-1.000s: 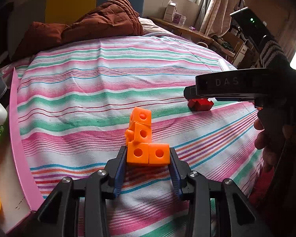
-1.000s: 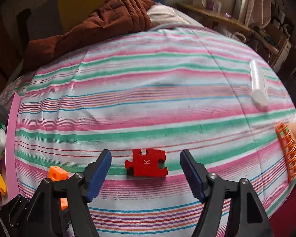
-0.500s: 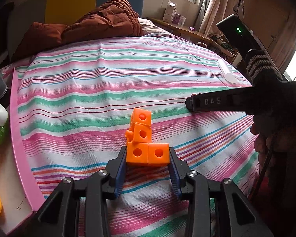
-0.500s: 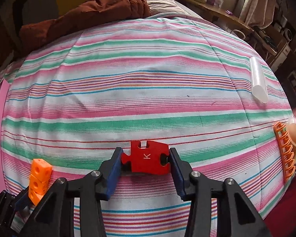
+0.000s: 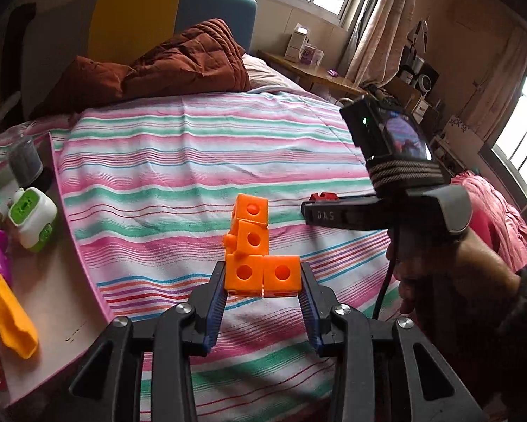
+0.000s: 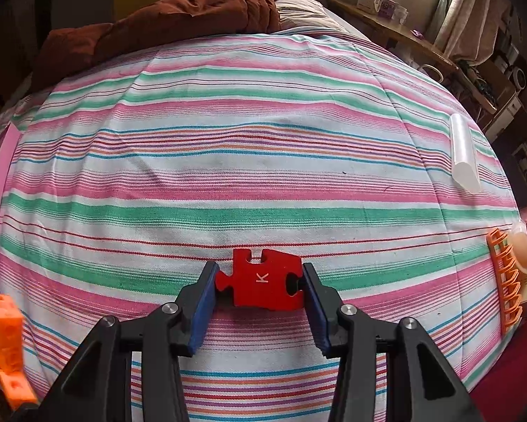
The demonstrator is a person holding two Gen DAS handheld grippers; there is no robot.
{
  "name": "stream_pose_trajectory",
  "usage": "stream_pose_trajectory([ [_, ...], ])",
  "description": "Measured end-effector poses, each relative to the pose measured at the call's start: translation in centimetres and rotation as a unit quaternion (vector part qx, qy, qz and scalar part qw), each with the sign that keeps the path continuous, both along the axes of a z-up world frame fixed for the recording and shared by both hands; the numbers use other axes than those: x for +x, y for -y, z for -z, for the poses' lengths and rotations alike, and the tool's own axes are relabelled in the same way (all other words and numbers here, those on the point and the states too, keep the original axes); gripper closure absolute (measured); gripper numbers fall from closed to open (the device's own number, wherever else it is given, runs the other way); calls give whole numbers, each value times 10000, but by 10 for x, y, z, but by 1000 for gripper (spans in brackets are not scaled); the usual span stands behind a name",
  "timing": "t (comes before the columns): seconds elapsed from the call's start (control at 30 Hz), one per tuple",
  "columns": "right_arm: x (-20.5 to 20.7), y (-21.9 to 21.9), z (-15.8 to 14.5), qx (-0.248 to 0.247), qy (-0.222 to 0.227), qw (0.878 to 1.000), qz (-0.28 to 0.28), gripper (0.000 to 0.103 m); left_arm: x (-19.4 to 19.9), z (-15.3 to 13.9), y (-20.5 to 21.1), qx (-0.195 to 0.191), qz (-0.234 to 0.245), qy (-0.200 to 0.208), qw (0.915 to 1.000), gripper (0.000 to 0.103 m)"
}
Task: Organize rigid objects
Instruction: 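Grasp the orange cube cluster with the left tool while the right tool grasps the red puzzle piece, then carry the orange cube cluster into the tray and open the left tool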
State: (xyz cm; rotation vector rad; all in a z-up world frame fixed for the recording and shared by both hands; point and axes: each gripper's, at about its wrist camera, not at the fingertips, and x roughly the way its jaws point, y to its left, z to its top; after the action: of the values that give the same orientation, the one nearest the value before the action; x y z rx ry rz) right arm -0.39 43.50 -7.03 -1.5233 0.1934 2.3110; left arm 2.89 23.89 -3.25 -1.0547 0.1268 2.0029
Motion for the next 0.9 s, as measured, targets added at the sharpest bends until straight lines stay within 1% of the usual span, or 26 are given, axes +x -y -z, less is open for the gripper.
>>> stream_pose_trajectory([
  [0.17, 6, 6, 3, 106, 29, 9999, -83, 57, -13, -24, 40, 278, -449, -39, 9986, 64],
  [0.27, 6, 7, 3, 147, 35, 9998, -110, 57, -26, -29, 70, 321, -799, -41, 9963, 64],
  [0.33, 4, 2, 6, 150, 41, 9998, -109, 57, -37, -26, 89, 313, -1068, 31, 9938, 64],
  [0.47, 3, 1, 6, 146, 44, 9998, -103, 57, -53, -11, 129, 365, -1597, 393, 9857, 64],
  [0.53, 2, -1, 7, 155, 48, 9998, -114, 57, -55, -3, 144, 357, -1761, 514, 9824, 64],
  [0.57, 2, 0, 7, 159, 47, 9998, -114, 57, -57, 1, 149, 332, -1843, 556, 9807, 64],
  [0.63, 1, -1, 7, 170, 51, 9998, -125, 57, -58, 8, 158, 390, -1953, 780, 9768, 64],
  [0.67, 2, 0, 7, 170, 52, 9998, -131, 57, -58, 9, 159, 399, -1982, 796, 9761, 64],
  [0.73, 2, 0, 8, 179, 56, 9997, -147, 57, -58, 9, 157, 340, -1969, 734, 9771, 64],
  [0.8, 1, 0, 7, 179, 58, 9997, -160, 57, -61, 8, 154, 390, -1939, 792, 9770, 64],
  [0.9, 1, -1, 7, 188, 66, 9996, -181, 57, -69, 12, 142, 289, -1923, 853, 9772, 64],
])
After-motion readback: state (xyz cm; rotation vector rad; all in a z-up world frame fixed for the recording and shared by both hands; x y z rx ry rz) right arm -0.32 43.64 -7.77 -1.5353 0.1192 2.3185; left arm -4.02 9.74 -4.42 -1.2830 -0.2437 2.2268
